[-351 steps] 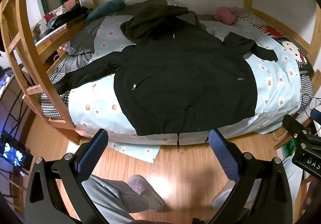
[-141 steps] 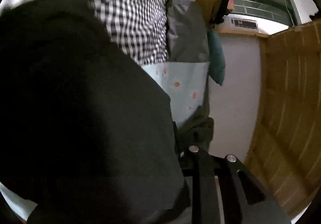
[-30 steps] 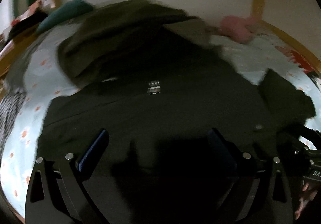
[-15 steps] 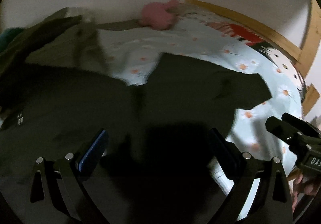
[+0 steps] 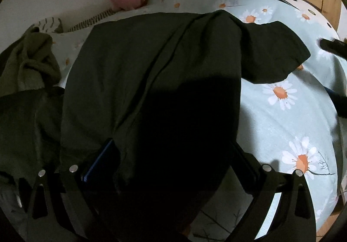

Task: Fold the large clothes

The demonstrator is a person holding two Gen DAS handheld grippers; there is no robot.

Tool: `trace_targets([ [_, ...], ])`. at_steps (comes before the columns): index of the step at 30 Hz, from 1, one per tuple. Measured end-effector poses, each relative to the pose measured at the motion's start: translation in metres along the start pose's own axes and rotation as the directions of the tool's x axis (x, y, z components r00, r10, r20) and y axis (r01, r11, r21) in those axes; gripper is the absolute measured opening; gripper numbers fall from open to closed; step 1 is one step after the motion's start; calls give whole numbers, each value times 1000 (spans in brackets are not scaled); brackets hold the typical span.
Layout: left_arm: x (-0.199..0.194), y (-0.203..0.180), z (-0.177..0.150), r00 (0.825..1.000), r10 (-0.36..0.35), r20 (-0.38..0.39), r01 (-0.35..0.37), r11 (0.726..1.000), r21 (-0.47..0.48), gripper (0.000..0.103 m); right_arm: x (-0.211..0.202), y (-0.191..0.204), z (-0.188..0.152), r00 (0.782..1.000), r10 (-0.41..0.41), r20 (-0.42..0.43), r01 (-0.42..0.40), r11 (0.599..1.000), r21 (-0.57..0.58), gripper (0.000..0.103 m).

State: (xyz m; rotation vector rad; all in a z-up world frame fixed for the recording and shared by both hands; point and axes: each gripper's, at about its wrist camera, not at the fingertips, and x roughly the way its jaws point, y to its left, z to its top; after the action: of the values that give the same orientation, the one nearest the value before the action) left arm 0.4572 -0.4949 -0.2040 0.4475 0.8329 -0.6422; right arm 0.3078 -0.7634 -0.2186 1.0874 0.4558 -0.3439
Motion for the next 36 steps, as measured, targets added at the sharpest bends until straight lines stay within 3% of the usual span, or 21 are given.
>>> trace_targets([
  [3, 0, 3, -4, 1000, -17, 12, 17, 1000, -8, 97, 26, 23, 14, 999, 32, -16, -33, 998, -48, 100],
  [5, -1, 7, -8, 1000, -21, 18, 21, 1000, -7, 97, 46, 29, 19, 999, -33, -25, 31, 998, -48, 100],
  [7, -2, 6, -10, 999, -25, 23, 25, 1000, 0, 97, 60, 29, 28, 1000, -22, -2, 22, 1000, -13, 97],
  [8, -4, 8, -13, 999, -29, 24, 29, 1000, 3, 97, 63, 31, 33, 999, -40, -4, 40, 999, -6, 77],
  [9, -5, 9, -15, 999, -36, 24, 36, 999, 4, 97, 62, 33, 37, 996, -88, 1, 88, 996, -12, 23],
  [10, -5, 10, -15, 999, -45, 21, 45, 999, 4, 97, 61, 36, 38, 998, -67, -15, 66, 998, -16, 11],
  [11, -7, 12, -15, 998, -55, 18, 55, 999, 2, 97, 56, 41, 38, 999, -43, -8, 43, 999, -28, 10],
  [13, -13, 17, -13, 996, -91, 16, 91, 996, -6, 97, 41, 65, 32, 998, -48, 27, 52, 985, -163, 10],
  [15, -32, 33, -6, 987, -151, 51, 155, 985, -80, 97, 27, 84, 24, 998, -35, 53, 48, 958, -283, 10],
  [17, -62, 56, 8, 967, -222, 124, 243, 950, -195, 97, 10, 111, 4, 994, -36, 103, 77, 899, -430, 10],
  [19, -90, 75, 25, 941, -280, 189, 323, 908, -265, 97, -1, 142, -24, 979, -52, 196, 161, 789, -593, 10],
  [21, -118, 91, 51, 911, -339, 236, 398, 872, -285, 97, -11, 173, -66, 953, -56, 297, 265, 630, -730, 10],
  [23, -136, 98, 72, 891, -373, 258, 439, 854, -281, 97, -17, 192, -97, 931, -45, 363, 333, 514, -791, 10],
  [24, -143, 100, 80, 883, -387, 265, 454, 845, -281, 97, -20, 199, -110, 924, -36, 380, 351, 474, -808, 10],
  [27, -150, 104, 95, 883, -397, 249, 460, 837, -298, 97, -22, 225, -155, 906, -11, 424, 402, 344, -849, 10],
  [28, -150, 106, 96, 889, -386, 248, 450, 839, -307, 97, -23, 229, -165, 904, -5, 428, 407, 318, -856, 10],
  [32, -144, 104, 91, 925, -347, 157, 379, 883, -278, 97, -37, 244, -209, 900, 44, 434, 418, 203, -886, 10],
  [34, -133, 109, 87, 916, -392, 88, 400, 873, -277, 97, -42, 252, -228, 903, 67, 424, 413, 136, -901, 10],
  [35, -133, 113, 84, 909, -408, 86, 415, 863, -287, 92, -45, 255, -238, 902, 78, 424, 414, 110, -903, 10],
  [36, -133, 119, 79, 902, -421, 101, 430, 850, -303, 78, -46, 256, -245, 908, 78, 412, 404, 93, -910, 10],
])
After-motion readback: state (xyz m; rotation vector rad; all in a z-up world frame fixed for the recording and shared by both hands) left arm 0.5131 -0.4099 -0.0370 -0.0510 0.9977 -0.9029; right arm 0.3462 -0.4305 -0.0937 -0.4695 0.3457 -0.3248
